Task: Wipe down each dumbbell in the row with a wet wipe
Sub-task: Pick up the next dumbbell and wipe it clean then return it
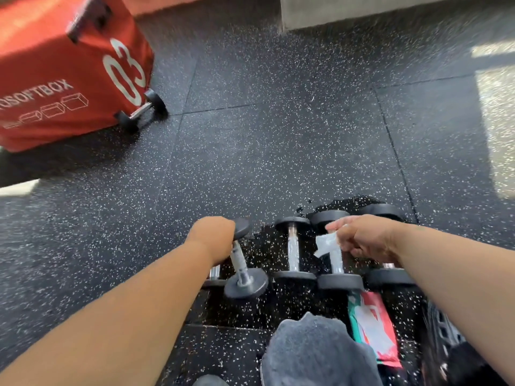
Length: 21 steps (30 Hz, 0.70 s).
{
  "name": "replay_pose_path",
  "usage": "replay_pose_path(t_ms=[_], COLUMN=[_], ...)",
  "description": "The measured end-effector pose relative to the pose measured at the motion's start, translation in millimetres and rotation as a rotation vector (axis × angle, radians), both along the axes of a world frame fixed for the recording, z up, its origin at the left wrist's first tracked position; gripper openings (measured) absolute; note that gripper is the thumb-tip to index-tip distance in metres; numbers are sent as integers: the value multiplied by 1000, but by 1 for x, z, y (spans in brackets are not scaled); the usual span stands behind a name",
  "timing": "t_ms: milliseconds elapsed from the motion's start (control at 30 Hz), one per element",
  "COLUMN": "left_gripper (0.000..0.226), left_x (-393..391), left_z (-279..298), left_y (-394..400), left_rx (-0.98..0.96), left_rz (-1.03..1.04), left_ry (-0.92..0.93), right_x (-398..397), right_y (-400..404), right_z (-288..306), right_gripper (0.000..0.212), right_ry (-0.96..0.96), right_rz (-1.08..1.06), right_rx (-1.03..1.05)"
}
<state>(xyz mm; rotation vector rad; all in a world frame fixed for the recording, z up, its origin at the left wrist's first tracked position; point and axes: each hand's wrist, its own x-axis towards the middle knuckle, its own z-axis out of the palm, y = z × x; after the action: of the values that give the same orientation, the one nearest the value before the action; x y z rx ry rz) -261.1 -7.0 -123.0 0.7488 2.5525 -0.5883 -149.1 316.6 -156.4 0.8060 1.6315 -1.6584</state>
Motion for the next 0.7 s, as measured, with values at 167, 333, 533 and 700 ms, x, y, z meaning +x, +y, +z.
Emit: replay_pose_path(t_ms=[167,333,533,700], left_gripper=[11,14,16,11], left_x=[37,104,187,239], left_z=[94,166,197,188], left_y=[-6,-3,11,23], left_rx=[146,379,589,644], left_rz=[71,141,194,228], left_ry=[136,246,222,129], right_x=[27,60,110,158], right_y=[-31,-44,-53,-47], right_z=[38,82,134,142], right_gripper=[26,24,24,22], right_ry=[193,348,462,485], right_rz=[-108,-25,67,133], right_rx=[61,207,317,445])
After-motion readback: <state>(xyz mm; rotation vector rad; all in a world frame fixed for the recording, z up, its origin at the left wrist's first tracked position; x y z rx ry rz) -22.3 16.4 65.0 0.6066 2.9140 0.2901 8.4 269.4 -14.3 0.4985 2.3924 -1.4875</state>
